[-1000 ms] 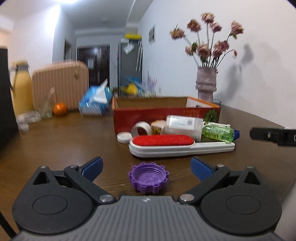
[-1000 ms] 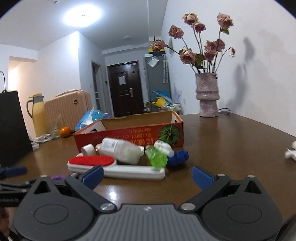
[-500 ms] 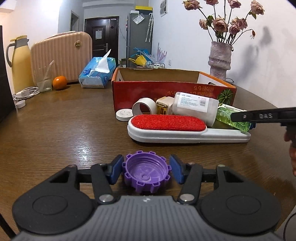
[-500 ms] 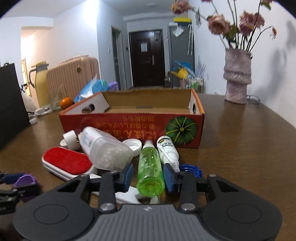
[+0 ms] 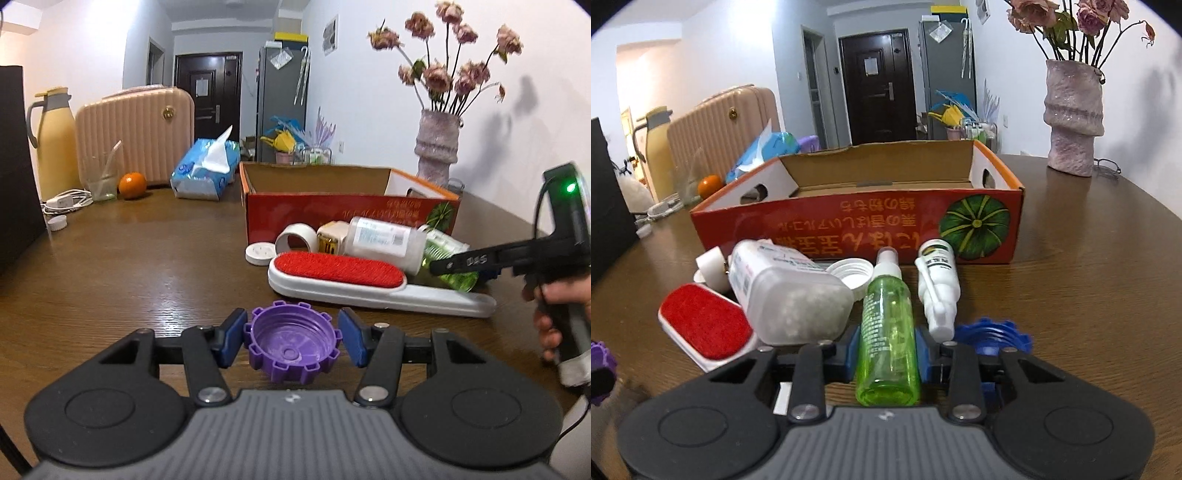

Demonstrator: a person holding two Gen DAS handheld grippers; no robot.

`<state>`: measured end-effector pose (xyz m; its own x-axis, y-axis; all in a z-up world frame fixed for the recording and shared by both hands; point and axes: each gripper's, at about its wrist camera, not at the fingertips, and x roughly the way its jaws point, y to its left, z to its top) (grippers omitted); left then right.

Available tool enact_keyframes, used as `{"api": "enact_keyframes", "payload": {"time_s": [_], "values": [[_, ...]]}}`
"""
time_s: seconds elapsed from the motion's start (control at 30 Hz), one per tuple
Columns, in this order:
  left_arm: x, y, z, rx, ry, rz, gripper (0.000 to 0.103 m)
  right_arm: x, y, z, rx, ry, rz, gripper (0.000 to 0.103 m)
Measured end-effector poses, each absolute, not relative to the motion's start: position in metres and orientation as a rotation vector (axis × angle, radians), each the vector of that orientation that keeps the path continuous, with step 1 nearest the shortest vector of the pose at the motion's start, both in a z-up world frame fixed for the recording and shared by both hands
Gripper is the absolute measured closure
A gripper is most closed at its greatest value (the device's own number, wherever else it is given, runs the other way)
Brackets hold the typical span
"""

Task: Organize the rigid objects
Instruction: 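Carry the purple cap and green bottle with both tools into the cardboard box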

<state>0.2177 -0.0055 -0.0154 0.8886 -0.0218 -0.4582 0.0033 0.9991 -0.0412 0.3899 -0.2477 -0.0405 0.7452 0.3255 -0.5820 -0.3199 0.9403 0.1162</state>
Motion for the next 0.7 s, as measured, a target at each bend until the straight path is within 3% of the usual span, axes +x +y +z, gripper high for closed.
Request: {"api": "enact_keyframes", "payload": {"time_s": [0.7], "values": [[0.13, -0.011, 0.022, -0.054, 0.317, 0.021, 0.047, 0.244, -0.28, 0.02, 0.044, 0.365, 0.296, 0.073]]}}
